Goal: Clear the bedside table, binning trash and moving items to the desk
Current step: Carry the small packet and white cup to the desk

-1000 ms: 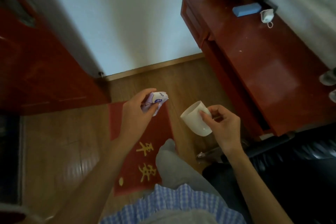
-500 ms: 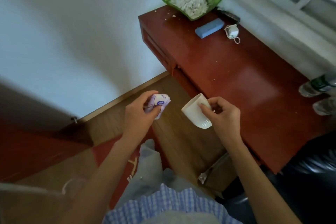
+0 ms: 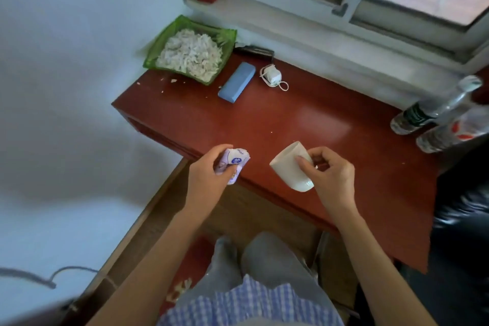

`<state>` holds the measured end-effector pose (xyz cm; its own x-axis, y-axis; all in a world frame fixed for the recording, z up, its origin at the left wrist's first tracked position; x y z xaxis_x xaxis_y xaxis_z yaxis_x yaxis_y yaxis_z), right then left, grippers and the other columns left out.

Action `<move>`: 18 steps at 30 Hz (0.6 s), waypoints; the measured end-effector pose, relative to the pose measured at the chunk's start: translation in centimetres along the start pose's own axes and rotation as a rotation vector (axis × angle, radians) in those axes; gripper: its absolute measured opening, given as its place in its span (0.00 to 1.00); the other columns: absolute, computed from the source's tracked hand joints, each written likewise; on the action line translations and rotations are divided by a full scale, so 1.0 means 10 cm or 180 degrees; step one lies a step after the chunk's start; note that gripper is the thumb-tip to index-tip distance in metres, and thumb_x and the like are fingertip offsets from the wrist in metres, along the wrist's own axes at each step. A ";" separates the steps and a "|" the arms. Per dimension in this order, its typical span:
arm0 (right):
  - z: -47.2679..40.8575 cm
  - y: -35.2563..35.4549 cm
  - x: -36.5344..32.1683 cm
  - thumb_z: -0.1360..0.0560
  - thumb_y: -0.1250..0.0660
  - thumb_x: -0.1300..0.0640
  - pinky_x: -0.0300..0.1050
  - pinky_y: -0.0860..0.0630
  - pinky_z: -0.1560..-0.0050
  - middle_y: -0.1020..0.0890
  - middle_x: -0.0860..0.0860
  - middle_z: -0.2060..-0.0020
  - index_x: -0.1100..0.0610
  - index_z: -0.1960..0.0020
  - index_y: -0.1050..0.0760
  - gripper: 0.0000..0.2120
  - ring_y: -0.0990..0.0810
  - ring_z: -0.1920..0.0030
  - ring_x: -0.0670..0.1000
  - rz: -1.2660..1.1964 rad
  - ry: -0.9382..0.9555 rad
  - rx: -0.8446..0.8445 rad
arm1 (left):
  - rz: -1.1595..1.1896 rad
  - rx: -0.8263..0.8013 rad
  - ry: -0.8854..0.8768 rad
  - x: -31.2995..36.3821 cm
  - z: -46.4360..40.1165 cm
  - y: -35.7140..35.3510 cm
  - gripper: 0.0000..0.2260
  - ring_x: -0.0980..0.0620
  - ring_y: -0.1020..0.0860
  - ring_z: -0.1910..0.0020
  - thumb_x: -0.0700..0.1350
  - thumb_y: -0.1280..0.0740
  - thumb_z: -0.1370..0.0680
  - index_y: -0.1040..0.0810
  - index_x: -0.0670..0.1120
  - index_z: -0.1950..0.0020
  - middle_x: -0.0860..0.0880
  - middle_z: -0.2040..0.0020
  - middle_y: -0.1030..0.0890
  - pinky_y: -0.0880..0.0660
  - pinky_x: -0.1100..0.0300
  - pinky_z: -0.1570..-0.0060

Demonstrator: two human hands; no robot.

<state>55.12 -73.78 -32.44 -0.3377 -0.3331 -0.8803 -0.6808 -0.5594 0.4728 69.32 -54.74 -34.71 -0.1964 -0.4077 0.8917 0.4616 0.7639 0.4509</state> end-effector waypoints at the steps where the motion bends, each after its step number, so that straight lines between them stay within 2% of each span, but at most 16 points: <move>1: -0.07 -0.01 0.01 0.30 0.26 0.58 0.40 0.31 0.67 0.20 0.47 0.66 0.54 0.60 0.21 0.04 0.28 0.68 0.43 0.0042 -0.0053 0.0056 | -0.0028 -0.0050 -0.0025 -0.01 -0.13 -0.05 0.16 0.57 0.20 0.51 0.38 0.28 0.29 0.22 0.46 0.41 0.51 0.48 0.18 0.22 0.64 0.52; 7: -0.59 0.01 0.20 0.30 0.27 0.58 0.41 0.30 0.67 0.20 0.47 0.65 0.55 0.59 0.20 0.02 0.26 0.66 0.46 0.0220 -0.0258 0.0243 | -0.0003 -0.0375 0.0011 -0.09 -0.92 -0.49 0.17 0.56 0.19 0.51 0.37 0.29 0.29 0.22 0.46 0.41 0.49 0.48 0.17 0.20 0.60 0.53; 11: -0.99 0.09 0.36 0.30 0.27 0.59 0.38 0.32 0.68 0.21 0.46 0.68 0.53 0.61 0.21 0.03 0.28 0.69 0.43 0.0198 -0.0439 0.0216 | -0.0033 -0.0368 0.0183 -0.11 -1.41 -0.81 0.16 0.53 0.19 0.51 0.37 0.30 0.29 0.21 0.47 0.42 0.49 0.49 0.17 0.20 0.55 0.52; 15: -1.31 0.16 0.46 0.30 0.27 0.60 0.32 0.34 0.70 0.22 0.46 0.70 0.54 0.62 0.21 0.05 0.29 0.70 0.42 0.0188 -0.0521 0.0225 | -0.0014 -0.0208 0.0351 -0.11 -1.81 -1.03 0.16 0.55 0.20 0.54 0.37 0.31 0.31 0.21 0.50 0.45 0.52 0.53 0.17 0.22 0.57 0.53; 18: -1.49 0.21 0.52 0.30 0.27 0.60 0.31 0.34 0.70 0.21 0.46 0.67 0.54 0.63 0.22 0.06 0.28 0.70 0.42 0.0181 -0.0633 0.0208 | -0.0051 -0.0239 0.0449 -0.14 -2.05 -1.17 0.16 0.57 0.20 0.56 0.37 0.31 0.31 0.21 0.51 0.46 0.54 0.55 0.18 0.23 0.60 0.54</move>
<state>61.64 -88.02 -35.42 -0.4940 -0.2027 -0.8455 -0.6955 -0.4915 0.5241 81.90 -73.38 -41.99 -0.0833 -0.4896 0.8679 0.5238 0.7194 0.4561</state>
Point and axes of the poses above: each hand's wrist, its own z-axis away from the middle knuckle, its own y-axis out of the back of the hand, x = y × z, the point moved 1 cm from there along -z, towards the middle knuckle
